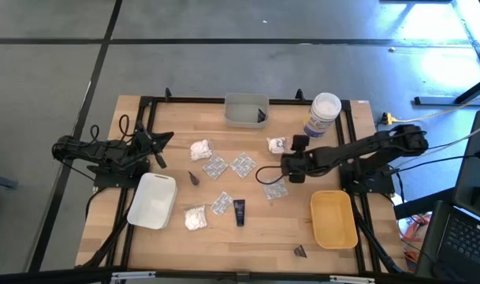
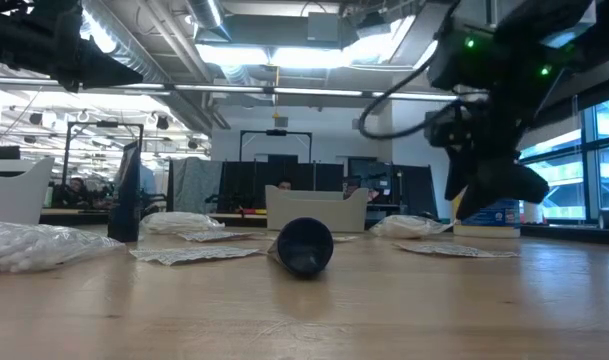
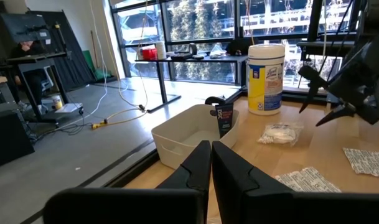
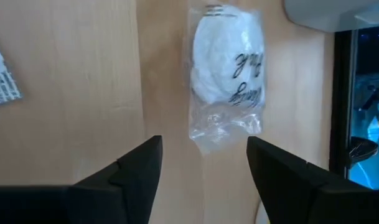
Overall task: Pick & Place Travel size toiletries
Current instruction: Put the right cotton pack into the yellow bin
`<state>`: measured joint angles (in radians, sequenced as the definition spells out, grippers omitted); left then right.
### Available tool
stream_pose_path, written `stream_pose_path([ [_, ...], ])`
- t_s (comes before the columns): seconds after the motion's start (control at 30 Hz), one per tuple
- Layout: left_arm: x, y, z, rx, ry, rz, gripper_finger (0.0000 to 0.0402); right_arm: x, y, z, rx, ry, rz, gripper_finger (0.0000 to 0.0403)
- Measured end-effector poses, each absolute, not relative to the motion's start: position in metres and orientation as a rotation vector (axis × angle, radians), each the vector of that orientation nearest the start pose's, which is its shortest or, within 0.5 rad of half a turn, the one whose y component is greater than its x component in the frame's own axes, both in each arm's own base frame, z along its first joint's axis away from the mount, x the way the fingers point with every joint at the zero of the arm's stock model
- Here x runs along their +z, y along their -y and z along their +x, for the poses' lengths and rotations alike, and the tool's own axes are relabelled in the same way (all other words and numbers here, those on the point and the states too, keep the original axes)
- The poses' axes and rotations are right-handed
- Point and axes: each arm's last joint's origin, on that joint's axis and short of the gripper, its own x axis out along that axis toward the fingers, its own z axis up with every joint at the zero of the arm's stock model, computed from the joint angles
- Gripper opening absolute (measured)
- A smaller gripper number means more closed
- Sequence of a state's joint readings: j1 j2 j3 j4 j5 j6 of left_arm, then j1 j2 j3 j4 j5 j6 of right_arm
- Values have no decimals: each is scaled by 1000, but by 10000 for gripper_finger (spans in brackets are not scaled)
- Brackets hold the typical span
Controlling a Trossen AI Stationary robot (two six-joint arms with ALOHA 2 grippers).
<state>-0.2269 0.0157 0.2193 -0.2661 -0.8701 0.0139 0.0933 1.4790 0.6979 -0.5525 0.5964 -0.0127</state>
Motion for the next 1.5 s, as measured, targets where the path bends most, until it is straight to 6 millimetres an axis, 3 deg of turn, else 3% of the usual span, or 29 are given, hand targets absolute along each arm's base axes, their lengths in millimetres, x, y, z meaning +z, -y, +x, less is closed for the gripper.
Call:
stream_pose_path([
  [0.33, 210, -6, 73, 642, -59, 47, 10, 127, -4, 241, -453, -1329, -577, 264],
  [0.67, 210, -6, 73, 643, -59, 47, 10, 111, 4, 246, -486, -1378, -615, 231],
  [0.9, 211, -6, 73, 643, -59, 47, 12, 110, 4, 248, -500, -1356, -604, 188],
  [1.5, 211, -6, 73, 642, -59, 47, 12, 109, 3, 248, -475, -1354, -534, 30],
])
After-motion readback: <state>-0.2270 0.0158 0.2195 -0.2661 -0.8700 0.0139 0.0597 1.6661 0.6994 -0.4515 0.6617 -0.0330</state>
